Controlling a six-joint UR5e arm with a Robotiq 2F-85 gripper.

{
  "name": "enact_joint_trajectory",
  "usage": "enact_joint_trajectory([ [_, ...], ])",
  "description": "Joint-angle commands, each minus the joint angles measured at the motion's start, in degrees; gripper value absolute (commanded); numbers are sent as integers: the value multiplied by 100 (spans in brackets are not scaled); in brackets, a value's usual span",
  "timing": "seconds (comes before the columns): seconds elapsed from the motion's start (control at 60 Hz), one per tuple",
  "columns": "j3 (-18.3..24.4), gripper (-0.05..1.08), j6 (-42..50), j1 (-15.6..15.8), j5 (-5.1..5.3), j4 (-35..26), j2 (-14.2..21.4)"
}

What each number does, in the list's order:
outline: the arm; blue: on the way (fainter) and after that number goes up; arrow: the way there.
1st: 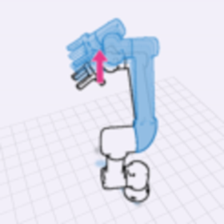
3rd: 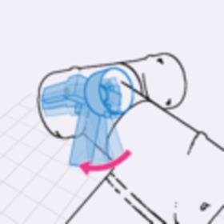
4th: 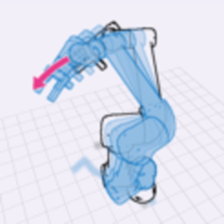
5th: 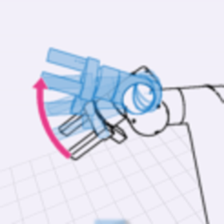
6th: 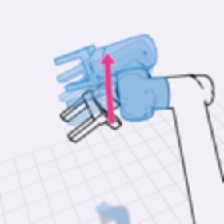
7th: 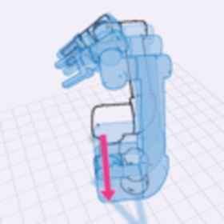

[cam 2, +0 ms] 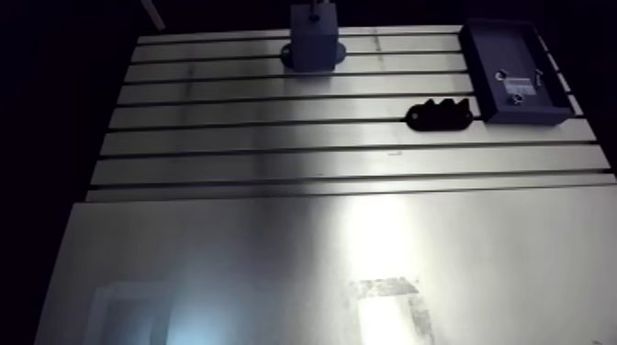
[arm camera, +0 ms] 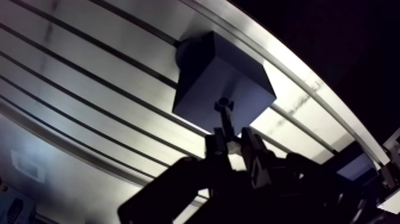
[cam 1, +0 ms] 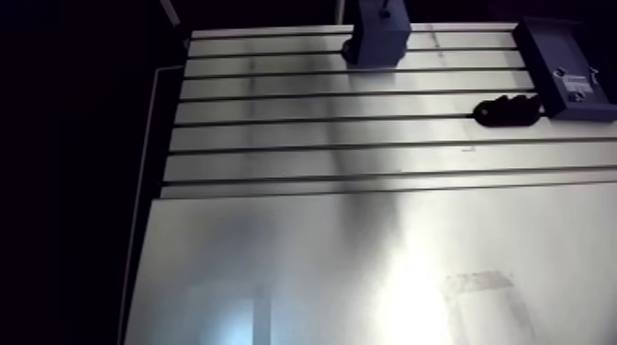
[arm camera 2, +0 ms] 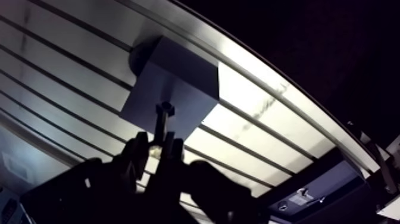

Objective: Pick up the M10 bolt and insert it into the hex recess until seated.

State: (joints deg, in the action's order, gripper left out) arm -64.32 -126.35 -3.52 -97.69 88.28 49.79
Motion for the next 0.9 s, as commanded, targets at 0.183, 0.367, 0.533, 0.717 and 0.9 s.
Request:
enact_joint_trajectory([
  [0.183,-99,82,0,0,0,87,-1],
  [0.367,-120,82,0,0,0,132,7],
  [0.533,-120,82,0,0,0,166,-1],
  [0.717,-120,82,-7,-15,0,168,-19],
  [0.9,-111,82,-9,-17,0,168,-52],
])
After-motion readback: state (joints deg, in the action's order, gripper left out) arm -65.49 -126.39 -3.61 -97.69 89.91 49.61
